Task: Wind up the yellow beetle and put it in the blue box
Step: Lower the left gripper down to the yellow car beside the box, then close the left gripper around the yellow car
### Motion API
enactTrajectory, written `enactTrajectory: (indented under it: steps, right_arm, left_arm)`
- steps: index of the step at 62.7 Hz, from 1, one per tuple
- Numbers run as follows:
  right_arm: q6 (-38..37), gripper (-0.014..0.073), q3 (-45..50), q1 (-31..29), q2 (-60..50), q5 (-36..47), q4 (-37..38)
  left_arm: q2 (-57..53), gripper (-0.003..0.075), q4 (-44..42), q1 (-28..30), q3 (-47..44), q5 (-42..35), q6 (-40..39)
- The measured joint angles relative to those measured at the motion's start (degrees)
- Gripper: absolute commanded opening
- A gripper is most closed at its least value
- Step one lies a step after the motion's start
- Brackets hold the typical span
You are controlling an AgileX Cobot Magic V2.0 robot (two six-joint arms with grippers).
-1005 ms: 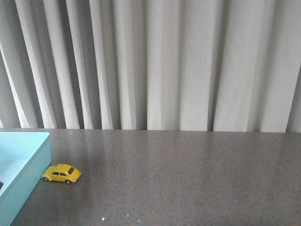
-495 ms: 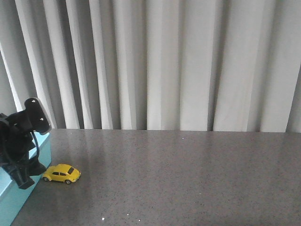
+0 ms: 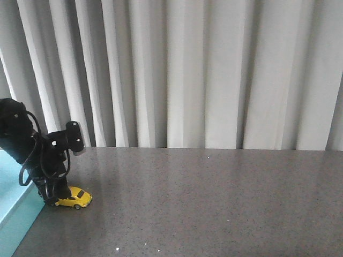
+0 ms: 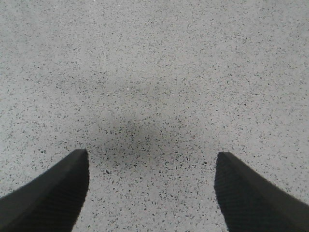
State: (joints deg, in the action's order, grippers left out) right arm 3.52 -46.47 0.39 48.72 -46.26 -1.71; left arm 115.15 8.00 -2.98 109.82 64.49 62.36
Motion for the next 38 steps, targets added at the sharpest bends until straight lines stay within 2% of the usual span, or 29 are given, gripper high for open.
enactTrajectory:
  steps: [38]
  right_arm:
    - [0.00,0.0526,0.00,0.00,0.00,0.00,0.00]
  left_arm:
    - [14.27,0.0487,-4.13,0.00,12.35,1.61,1.98]
